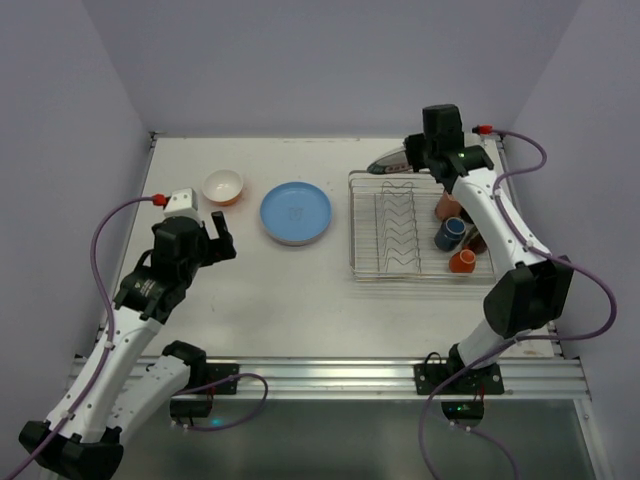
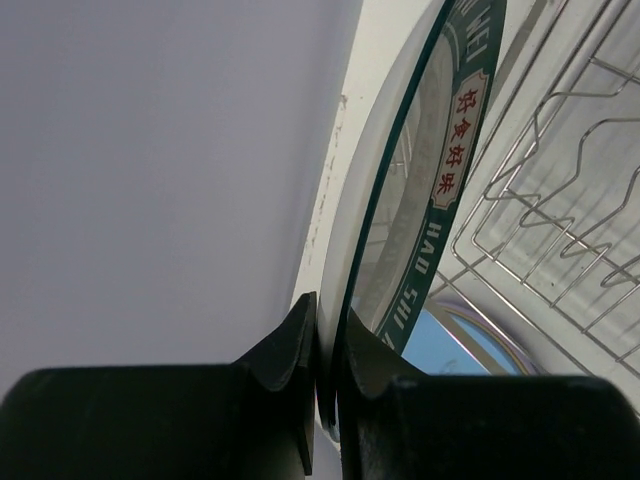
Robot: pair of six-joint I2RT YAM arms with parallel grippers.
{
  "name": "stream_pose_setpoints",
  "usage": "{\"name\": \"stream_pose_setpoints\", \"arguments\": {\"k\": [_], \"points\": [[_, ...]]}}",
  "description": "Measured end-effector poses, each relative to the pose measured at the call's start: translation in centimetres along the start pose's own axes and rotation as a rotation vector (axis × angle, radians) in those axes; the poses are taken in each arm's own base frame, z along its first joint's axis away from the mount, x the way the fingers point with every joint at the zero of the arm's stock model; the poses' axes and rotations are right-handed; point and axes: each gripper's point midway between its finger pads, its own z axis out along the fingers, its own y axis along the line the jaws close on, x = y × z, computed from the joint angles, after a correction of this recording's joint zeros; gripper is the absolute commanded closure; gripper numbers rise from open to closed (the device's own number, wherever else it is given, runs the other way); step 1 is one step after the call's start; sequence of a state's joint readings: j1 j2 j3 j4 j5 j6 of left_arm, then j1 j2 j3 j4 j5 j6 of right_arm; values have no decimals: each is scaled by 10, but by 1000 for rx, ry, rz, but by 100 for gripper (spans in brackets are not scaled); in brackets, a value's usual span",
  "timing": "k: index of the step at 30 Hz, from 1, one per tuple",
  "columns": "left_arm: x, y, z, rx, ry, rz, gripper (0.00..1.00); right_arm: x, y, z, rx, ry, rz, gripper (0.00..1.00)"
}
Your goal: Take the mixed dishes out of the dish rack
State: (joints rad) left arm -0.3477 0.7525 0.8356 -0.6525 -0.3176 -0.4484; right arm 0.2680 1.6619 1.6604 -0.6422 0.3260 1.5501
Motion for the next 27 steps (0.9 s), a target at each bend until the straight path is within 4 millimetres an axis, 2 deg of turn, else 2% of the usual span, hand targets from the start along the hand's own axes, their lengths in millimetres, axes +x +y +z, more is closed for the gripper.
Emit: {"name": "stream_pose_setpoints", "arguments": {"k": [5,9,12,15,18,20,22,24,25,27], "points": [[-1,1,-2,0,-8,-2,0,1,11,-22,-142,29,-115,100],[-6,3,-6,-5,-32,-10,0,15,12,-55,-353,46,-417,100],[-11,6,-11,-11,-55,-19,0,60,11,-102,-558,96,-774,100],[-24,2,-21,-5,-60,-32,0,119,4,-167,-818,169,-1156,100],[-64,-13,-40,38,-102,-76,0,170,-27,-221,-1046,199,-1521,100],[-101,-28,-58,93,-162,-117,0,193,-58,-239,-1137,187,-1721,100],[-130,-42,-77,157,-205,-149,0,206,-91,-239,-1164,165,-1896,100],[-148,-56,-90,231,-230,-173,0,215,-133,-230,-1165,144,-2101,100],[-150,-64,-95,275,-225,-172,0,219,-157,-226,-1166,128,-2222,100],[-143,-79,-98,355,-180,-163,0,221,-188,-218,-1161,99,-2391,100]]}}
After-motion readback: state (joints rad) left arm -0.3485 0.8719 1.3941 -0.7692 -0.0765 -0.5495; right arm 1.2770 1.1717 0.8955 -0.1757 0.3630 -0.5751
